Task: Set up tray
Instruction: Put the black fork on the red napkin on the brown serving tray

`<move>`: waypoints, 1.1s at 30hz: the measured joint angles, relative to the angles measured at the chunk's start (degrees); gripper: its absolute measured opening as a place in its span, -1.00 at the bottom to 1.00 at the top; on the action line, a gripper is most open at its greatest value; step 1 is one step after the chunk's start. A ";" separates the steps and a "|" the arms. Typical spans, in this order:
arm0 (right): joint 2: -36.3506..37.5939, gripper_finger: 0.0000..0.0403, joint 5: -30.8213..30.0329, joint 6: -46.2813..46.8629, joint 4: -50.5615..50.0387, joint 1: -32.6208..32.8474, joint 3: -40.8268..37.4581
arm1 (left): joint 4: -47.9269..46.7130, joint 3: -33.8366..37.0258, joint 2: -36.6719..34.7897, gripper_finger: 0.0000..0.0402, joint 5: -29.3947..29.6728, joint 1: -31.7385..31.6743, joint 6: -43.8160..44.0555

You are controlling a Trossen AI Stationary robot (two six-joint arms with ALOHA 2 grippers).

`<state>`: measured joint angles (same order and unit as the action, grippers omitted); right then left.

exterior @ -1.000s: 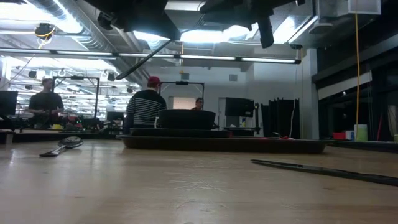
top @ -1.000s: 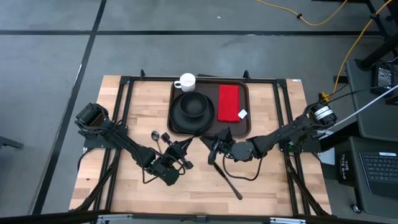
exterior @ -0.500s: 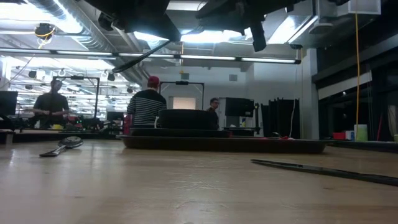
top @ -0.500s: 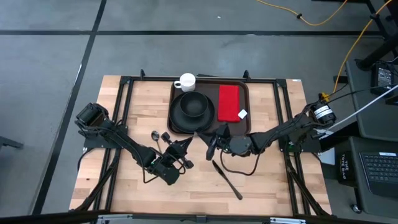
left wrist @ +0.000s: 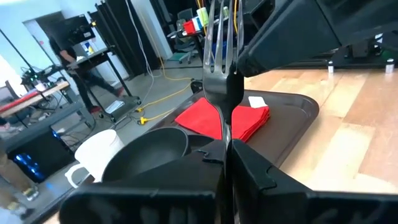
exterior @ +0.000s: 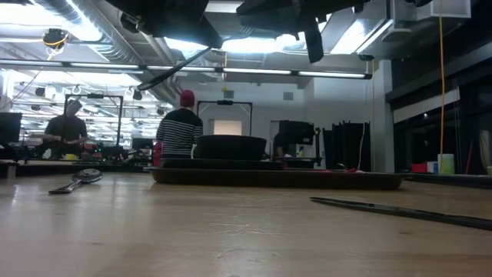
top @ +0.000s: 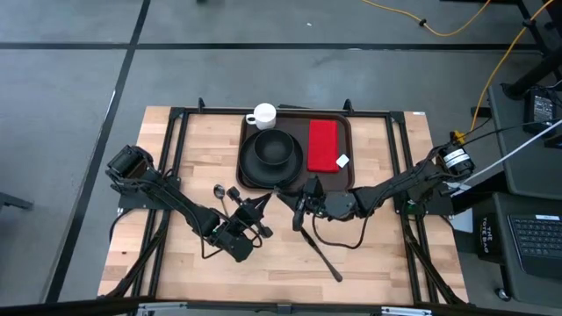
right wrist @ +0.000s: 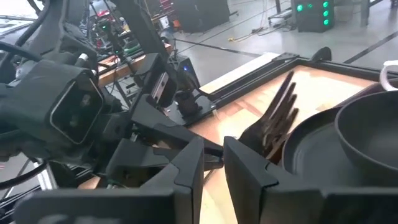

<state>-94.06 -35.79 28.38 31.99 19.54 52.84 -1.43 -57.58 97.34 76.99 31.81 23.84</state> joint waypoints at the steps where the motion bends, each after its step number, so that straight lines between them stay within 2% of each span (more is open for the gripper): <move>1: 0.00 -0.66 0.39 0.17 0.01 0.17 0.00 | 0.00 0.00 0.00 -0.98 0.00 0.00 -0.46; 11: 0.00 -0.66 1.53 1.07 -0.30 3.50 0.00 | 0.02 0.00 -0.03 -0.98 -0.04 0.75 -2.04; 20: 0.09 -0.66 2.82 0.97 -5.33 4.32 -0.02 | 0.03 -0.02 -3.09 -0.98 -0.35 3.08 -2.17; 33: 0.09 -0.66 -1.11 -1.68 -2.86 3.81 -0.02 | -0.04 -0.02 -3.76 -0.98 -1.18 3.90 -2.61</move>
<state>-93.97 -36.91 26.70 29.12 23.35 52.82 -1.48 -57.60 93.58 75.81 35.71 21.23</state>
